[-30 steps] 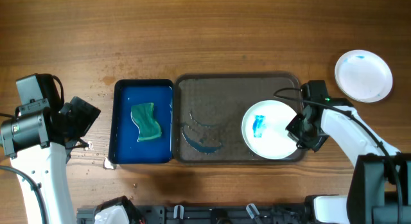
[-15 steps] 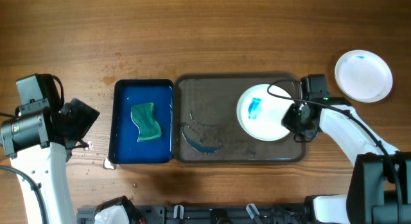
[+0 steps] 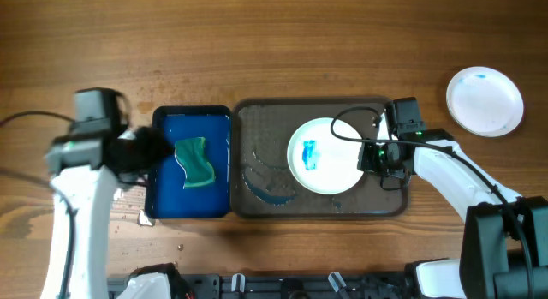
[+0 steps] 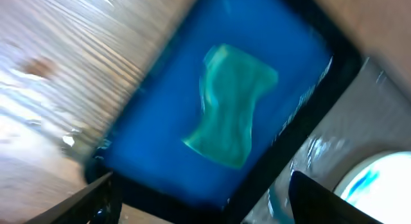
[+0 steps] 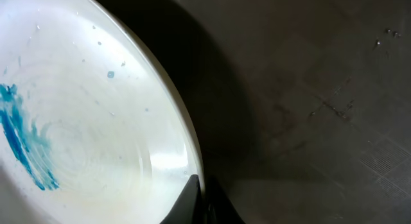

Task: Clean dirty plates on tray and stack at the side
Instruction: 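Lower the left gripper into the blue tray and grasp the green sponge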

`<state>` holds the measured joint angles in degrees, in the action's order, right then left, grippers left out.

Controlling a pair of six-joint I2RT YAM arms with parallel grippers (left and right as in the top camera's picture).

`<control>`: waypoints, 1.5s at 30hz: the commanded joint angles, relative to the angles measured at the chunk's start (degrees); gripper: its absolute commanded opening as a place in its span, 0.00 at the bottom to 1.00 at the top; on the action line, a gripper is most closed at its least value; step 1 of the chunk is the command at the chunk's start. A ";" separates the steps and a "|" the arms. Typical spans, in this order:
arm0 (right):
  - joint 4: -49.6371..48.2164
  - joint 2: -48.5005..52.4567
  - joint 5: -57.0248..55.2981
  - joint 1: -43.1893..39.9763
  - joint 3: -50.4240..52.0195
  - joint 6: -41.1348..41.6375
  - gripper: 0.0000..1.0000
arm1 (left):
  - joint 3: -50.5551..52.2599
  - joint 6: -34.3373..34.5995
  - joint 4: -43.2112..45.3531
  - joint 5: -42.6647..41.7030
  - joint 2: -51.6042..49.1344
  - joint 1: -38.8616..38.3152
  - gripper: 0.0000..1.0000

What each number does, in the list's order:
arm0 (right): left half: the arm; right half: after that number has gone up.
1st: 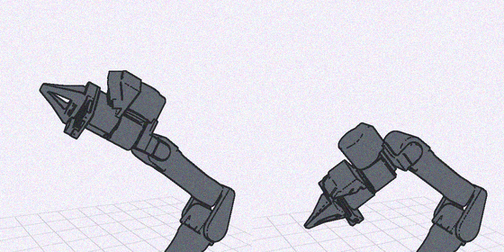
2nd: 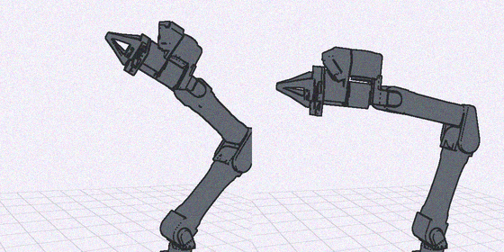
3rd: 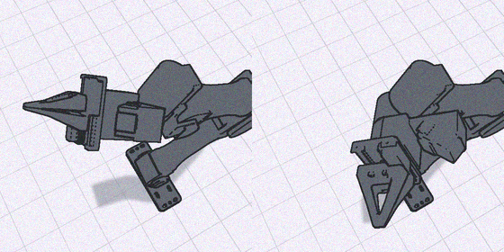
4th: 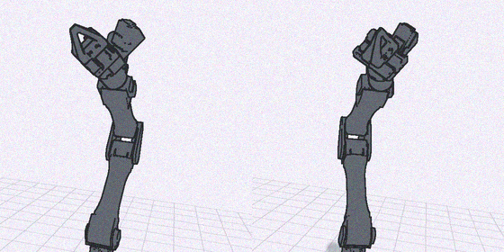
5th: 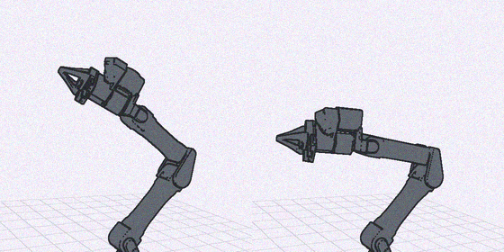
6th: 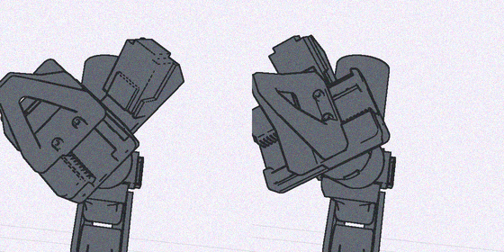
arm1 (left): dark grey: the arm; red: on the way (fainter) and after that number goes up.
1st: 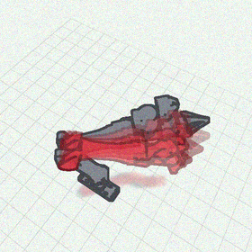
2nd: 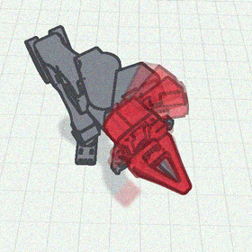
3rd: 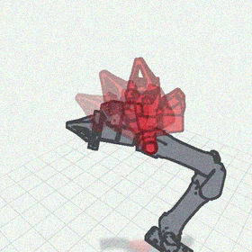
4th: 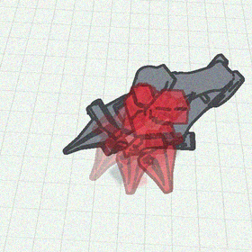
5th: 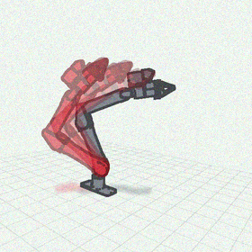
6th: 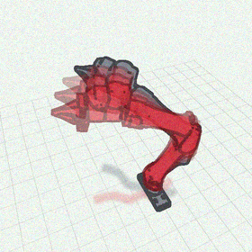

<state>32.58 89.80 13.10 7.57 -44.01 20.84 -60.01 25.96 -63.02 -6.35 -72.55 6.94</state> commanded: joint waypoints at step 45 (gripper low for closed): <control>2.34 0.81 1.25 0.35 0.52 -1.33 0.04 | 4.57 13.29 16.83 9.42 -27.78 -13.90 0.04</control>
<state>34.68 89.80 13.52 7.57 -43.97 20.45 -55.86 39.38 -46.35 1.93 -98.91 -6.92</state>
